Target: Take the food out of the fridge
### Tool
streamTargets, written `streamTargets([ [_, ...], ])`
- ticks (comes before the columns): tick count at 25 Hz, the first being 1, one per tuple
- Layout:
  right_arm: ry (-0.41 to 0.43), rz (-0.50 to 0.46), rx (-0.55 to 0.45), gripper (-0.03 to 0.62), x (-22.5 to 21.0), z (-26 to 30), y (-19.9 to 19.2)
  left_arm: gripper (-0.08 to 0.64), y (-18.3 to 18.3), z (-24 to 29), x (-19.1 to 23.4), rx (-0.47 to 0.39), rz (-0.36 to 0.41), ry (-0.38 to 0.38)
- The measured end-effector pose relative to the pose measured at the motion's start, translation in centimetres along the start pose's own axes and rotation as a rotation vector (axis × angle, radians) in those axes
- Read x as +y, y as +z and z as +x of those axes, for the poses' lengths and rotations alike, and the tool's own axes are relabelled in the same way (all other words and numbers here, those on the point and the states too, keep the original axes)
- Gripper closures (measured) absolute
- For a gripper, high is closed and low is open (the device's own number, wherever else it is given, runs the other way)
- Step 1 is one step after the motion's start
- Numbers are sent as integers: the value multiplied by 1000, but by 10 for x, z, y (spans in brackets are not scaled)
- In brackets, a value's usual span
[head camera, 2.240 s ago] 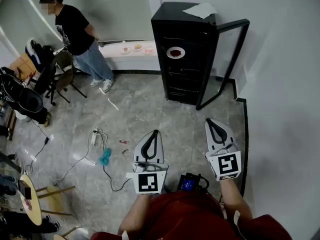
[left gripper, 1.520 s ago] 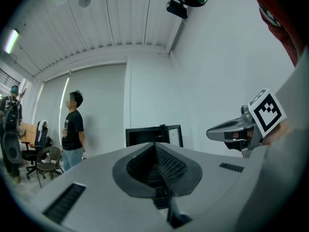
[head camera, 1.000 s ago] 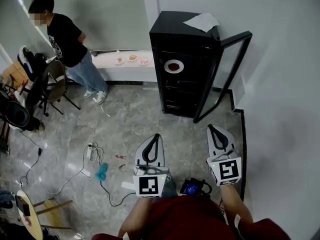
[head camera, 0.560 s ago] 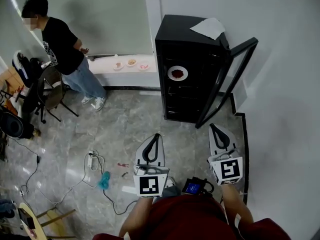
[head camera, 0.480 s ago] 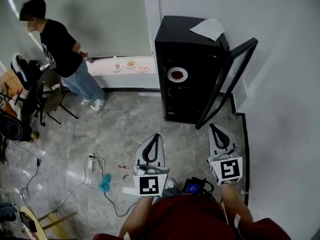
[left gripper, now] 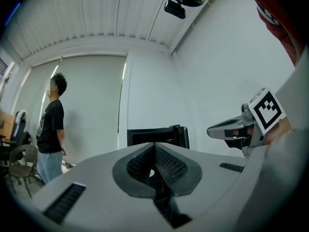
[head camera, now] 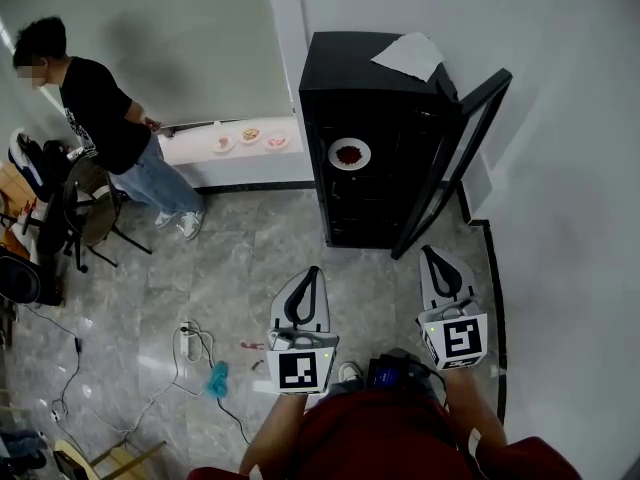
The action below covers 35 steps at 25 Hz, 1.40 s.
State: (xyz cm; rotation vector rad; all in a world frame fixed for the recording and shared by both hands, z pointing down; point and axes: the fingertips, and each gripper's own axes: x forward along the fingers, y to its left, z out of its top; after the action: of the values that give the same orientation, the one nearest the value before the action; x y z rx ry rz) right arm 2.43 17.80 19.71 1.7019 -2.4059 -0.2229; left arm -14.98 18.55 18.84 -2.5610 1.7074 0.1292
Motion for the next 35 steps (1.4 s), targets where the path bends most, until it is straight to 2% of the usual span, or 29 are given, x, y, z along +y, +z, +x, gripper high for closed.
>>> streamTargets([
  [5,-7,19,-2,571,-20,21,-8,545,-6,27,-4,3,1,-8],
  [18,71,1,-34,570,-103,95,-16,545,-8,136,-23,0,10,45],
  [23,78,31,-136,571,-136,117,1,545,-5,171,-37,7,17,61],
  [32,115,31,-165,571,-184,140,-2,545,-5,224,-65,18,43,71],
  [35,132,31,-165,570,-197,148,-6,545,-5,241,-73,33,102,52],
])
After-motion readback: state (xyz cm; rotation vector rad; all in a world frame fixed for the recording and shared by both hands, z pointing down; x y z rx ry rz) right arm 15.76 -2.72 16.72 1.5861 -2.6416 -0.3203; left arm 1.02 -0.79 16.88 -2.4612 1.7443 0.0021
